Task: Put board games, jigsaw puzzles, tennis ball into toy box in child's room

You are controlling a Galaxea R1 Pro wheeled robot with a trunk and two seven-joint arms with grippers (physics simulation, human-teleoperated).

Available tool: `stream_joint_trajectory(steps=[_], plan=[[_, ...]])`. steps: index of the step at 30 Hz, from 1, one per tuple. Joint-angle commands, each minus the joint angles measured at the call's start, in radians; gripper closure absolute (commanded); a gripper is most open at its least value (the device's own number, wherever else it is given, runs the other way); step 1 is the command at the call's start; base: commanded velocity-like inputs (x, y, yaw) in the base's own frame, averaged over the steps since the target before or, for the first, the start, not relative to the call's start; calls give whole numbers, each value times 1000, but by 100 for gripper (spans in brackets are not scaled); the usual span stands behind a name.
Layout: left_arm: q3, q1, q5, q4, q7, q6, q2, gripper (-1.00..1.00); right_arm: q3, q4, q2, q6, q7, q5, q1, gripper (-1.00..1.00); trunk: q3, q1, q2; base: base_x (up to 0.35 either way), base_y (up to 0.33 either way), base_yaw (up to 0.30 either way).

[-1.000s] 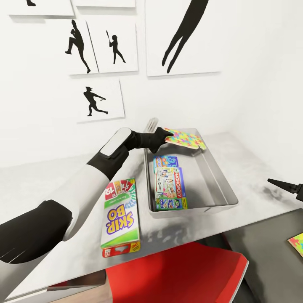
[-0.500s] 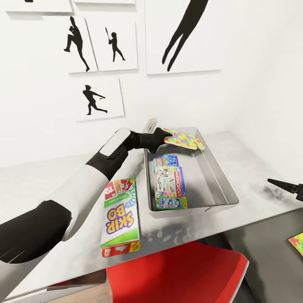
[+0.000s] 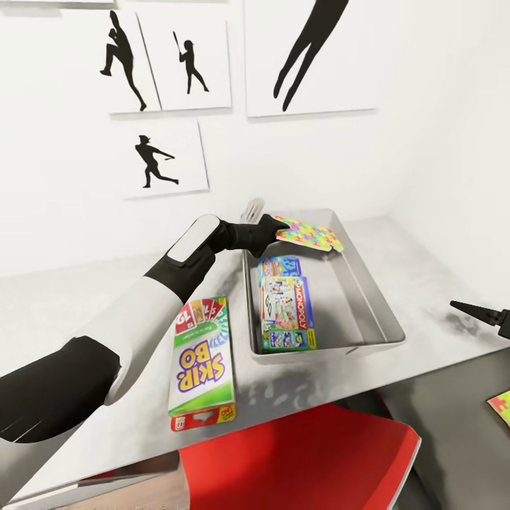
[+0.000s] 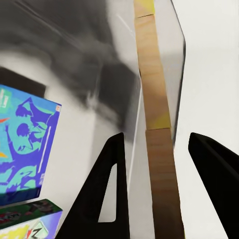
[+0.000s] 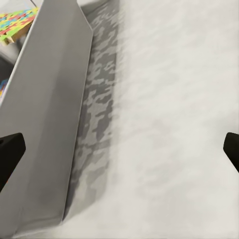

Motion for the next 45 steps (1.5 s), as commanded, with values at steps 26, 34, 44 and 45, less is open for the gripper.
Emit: stream_joint_trajectory(steps=[26, 34, 44, 45], plan=[[0, -1, 11, -1, 9, -4, 0, 100, -3, 0, -1, 5, 7, 5, -1, -100, -33, 0, 0, 0, 0, 0], [2, -1, 11, -1, 9, -5, 1, 100, -3, 0, -1, 5, 7, 5, -1, -100, -34, 0, 0, 0, 0, 0], [4, -1, 10, -1, 23, -6, 2, -100, -3, 0, -1, 5, 7, 5, -1, -100, -34, 0, 0, 0, 0, 0], [5, -1, 10, -2, 23, -6, 2, -100, -3, 0, -1, 5, 7, 5, -1, -100, -34, 0, 0, 0, 0, 0]])
